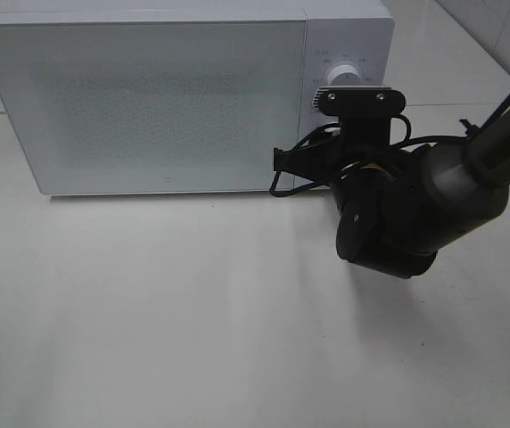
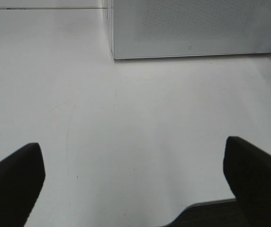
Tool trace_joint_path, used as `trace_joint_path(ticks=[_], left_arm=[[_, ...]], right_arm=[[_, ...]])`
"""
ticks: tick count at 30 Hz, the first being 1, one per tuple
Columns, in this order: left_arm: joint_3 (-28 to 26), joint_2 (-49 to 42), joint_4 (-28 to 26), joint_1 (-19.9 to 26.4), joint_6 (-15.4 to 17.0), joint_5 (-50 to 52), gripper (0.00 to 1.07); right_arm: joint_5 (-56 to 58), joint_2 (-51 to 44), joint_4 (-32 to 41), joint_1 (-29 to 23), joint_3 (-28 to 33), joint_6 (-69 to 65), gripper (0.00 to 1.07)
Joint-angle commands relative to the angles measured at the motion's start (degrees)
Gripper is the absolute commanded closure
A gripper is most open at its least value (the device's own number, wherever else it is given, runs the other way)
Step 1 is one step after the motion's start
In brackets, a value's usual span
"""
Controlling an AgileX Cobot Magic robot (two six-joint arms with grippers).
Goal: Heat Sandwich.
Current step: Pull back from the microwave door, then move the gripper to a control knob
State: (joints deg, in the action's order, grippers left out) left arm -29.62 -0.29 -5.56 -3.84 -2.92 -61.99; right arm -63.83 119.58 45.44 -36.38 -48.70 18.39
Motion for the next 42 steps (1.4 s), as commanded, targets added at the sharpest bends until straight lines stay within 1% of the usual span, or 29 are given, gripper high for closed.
trace_joint_path(ticks=[1, 11, 13, 16, 17, 19, 21, 22, 25, 27, 28, 32, 33, 35, 36, 37, 39, 40, 42], left_arm=[[0.11, -1.03, -0.52, 0.29, 0.23, 0.80, 0.10], [0.11, -1.03, -0.52, 0.29, 0.23, 0.80, 0.10], [0.11, -1.03, -0.52, 0.29, 0.23, 0.80, 0.10], [0.11, -1.03, -0.52, 0.29, 0.23, 0.80, 0.10], [0.11, -1.03, -0.52, 0.29, 0.23, 0.80, 0.10], [0.11, -1.03, -0.52, 0.29, 0.23, 0.80, 0.10], [0.11, -1.03, -0.52, 0.29, 0.23, 0.80, 0.10], [0.11, -1.03, -0.52, 0.29, 0.23, 0.80, 0.10], [0.11, -1.03, -0.52, 0.29, 0.23, 0.80, 0.10], [0.11, -1.03, -0.52, 0.29, 0.23, 0.80, 0.10], [0.11, -1.03, -0.52, 0.29, 0.23, 0.80, 0.10], [0.11, -1.03, -0.52, 0.29, 0.23, 0.80, 0.10], [0.11, -1.03, -0.52, 0.29, 0.23, 0.80, 0.10], [0.11, -1.03, -0.52, 0.29, 0.23, 0.80, 0.10], [0.11, -1.03, -0.52, 0.29, 0.23, 0.80, 0.10], [0.11, -1.03, -0.52, 0.29, 0.23, 0.80, 0.10], [0.11, -1.03, -0.52, 0.29, 0.23, 0.80, 0.10], [0.11, -1.03, -0.52, 0.29, 0.23, 0.80, 0.10], [0.11, -1.03, -0.52, 0.29, 0.23, 0.80, 0.10]], right_arm=[[-0.69, -0.06, 0.06, 0.34, -0.69, -0.06, 1.01], [-1.03, -0.06, 0.06, 0.34, -0.69, -0.34, 0.97], [-1.49, -0.06, 0.06, 0.34, -0.69, -2.86, 0.96], [-2.29, -0.06, -1.49, 0.34, -0.69, -9.91, 0.95], [-2.29, -0.06, -1.49, 0.34, -0.69, -9.91, 0.95], [-2.81, -0.06, -2.75, 0.34, -0.69, -14.04, 0.95], [-3.67, -0.06, -4.13, 0.34, -0.69, -20.40, 0.95], [-3.67, -0.06, -4.13, 0.34, -0.69, -20.40, 0.95], [-4.41, -0.06, -6.02, 0.34, -0.69, -28.71, 0.95], [-4.47, -0.06, -6.19, 0.34, -0.69, -30.31, 0.95], [-4.70, -0.06, -6.70, 0.34, -0.69, -34.38, 0.95], [-5.73, -0.06, -8.08, 0.34, -0.69, -39.53, 0.95], [-6.25, -0.06, -9.05, 0.34, -0.69, -43.09, 0.95], [-6.53, -0.06, -9.05, 0.34, -0.69, -45.38, 0.95], [-6.59, -0.06, -9.05, 0.34, -0.69, -47.96, 0.95], [-6.59, -0.06, -9.22, 0.34, -0.69, -53.51, 0.95], [-6.93, -0.06, -9.40, 0.34, -0.69, -57.98, 0.95], [-6.93, -0.06, -9.40, 0.34, -0.69, -57.98, 0.95], [-7.96, -0.06, -9.40, 0.34, -0.69, -63.60, 0.95]])
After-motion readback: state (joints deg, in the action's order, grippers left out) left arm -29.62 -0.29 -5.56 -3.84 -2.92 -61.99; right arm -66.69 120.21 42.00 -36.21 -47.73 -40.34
